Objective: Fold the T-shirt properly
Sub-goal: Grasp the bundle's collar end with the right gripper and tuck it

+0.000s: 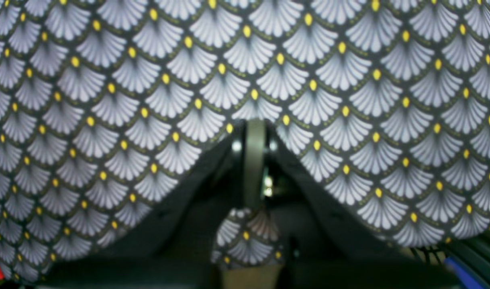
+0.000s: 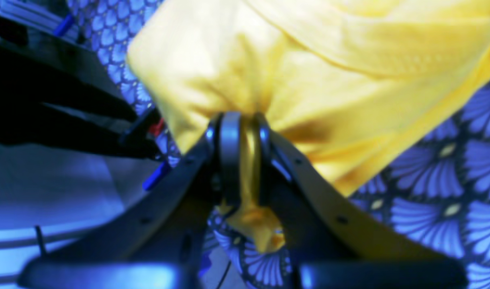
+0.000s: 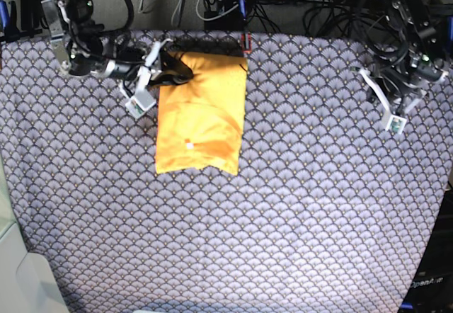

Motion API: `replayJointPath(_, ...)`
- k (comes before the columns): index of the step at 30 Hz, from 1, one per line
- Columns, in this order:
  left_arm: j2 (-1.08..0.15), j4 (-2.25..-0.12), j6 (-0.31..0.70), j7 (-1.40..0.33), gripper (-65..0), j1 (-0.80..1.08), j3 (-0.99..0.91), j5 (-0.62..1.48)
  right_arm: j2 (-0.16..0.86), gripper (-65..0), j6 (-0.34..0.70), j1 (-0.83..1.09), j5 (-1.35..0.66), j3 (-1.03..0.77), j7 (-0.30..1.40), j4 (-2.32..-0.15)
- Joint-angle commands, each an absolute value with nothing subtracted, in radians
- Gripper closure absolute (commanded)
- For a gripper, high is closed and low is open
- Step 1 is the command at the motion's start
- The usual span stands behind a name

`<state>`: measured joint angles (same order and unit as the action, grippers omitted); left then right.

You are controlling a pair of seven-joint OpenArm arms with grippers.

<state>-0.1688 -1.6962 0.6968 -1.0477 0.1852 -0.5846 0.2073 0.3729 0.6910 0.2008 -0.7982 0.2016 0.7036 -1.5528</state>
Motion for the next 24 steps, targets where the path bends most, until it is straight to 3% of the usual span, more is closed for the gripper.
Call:
replayJointPath(1, -0.182, -1.716, 0.698, -1.036, 0.0, 0.177, -0.588, 0.219, 0.392, -4.6, 0.698, 0.199, -0.803, 0.208, 0.702, -1.573)
replayJointPath(11, -0.197, -1.716, 0.698, -1.036, 0.0, 0.180, -0.588, 0.219, 0.429, -4.7, 0.698, 0.237, -0.806, 0.213, 0.811, -1.952)
replayJointPath(24, -0.223, -1.733, 0.698, -1.033, 0.0, 0.248, -0.590, 0.219, 0.341, -4.7, 0.698, 0.076, -0.803, 0.429, 0.851, -1.833)
